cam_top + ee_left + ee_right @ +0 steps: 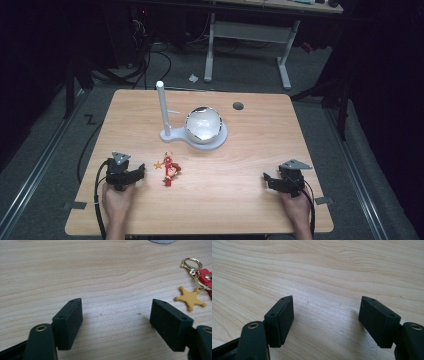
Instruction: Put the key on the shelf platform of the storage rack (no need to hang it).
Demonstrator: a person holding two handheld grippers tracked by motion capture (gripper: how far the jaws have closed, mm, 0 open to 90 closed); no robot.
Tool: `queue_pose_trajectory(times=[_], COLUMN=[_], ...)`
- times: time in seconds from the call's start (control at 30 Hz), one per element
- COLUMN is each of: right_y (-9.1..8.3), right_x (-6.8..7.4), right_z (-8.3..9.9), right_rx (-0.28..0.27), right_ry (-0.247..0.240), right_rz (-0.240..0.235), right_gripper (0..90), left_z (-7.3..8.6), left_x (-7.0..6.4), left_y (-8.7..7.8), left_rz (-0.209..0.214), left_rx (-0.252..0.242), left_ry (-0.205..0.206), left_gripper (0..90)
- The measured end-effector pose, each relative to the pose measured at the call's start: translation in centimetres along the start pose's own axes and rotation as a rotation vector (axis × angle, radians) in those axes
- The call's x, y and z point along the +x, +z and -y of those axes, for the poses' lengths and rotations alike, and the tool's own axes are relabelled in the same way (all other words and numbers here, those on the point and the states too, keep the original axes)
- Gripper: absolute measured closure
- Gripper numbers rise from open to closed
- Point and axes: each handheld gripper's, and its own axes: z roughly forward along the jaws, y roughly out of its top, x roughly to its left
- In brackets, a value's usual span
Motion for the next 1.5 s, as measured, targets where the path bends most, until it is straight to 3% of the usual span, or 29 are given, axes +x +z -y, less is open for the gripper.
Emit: queue_pose_trajectory(times=[0.17,0.2,0.5,0.67,0.73,0.77,0.93,1.03,1.37,1.4,1.47,1.5], right_y=[0.0,0.0,0.0,0.0,0.0,0.0,0.0,0.0,0.0,0.0,0.0,0.0], right_x=[0.0,0.0,0.0,0.0,0.0,0.0,0.0,0.0,0.0,0.0,0.0,0.0], right_z=[0.0,0.0,0.0,0.0,0.0,0.0,0.0,0.0,0.0,0.0,0.0,0.0], right_rx=[0.0,0.0,-0.001,-0.001,-0.001,-0.001,-0.001,-0.001,-0.001,-0.001,-0.001,-0.001], right_ry=[0.0,0.001,0.0,0.0,0.0,0.0,0.0,0.0,0.001,0.0,0.0,0.001], right_rz=[-0.001,0.0,0.0,0.0,0.0,0.0,0.0,0.0,0.0,0.0,0.0,0.0], right_gripper=[28.5,28.5,28.6,28.5,28.5,28.6,28.5,28.5,28.6,28.6,28.6,28.5], left_z=[0.1,0.0,-0.1,-0.2,-0.3,-0.3,-0.5,-0.8,-1.8,-1.9,-1.9,-2.0], left_x=[-0.1,0.0,0.0,0.2,0.2,0.0,0.2,0.2,-0.6,-0.6,-0.8,-0.7], left_y=[0.0,0.0,-0.2,-0.2,-0.2,-0.3,-0.4,-0.7,-2.1,-2.3,-2.6,-2.7], left_rz=[-0.005,0.002,-0.001,0.015,0.011,-0.004,0.003,-0.001,0.039,0.053,0.049,0.07], left_rx=[0.006,0.007,0.022,0.031,0.031,0.031,0.043,0.041,0.055,0.056,0.061,0.064], left_ry=[-0.014,0.002,0.003,0.029,0.023,-0.009,0.02,0.0,-0.054,-0.037,-0.058,-0.028], left_gripper=[23.8,23.9,24.6,25.3,25.3,25.3,25.5,25.4,25.1,25.2,25.4,25.4])
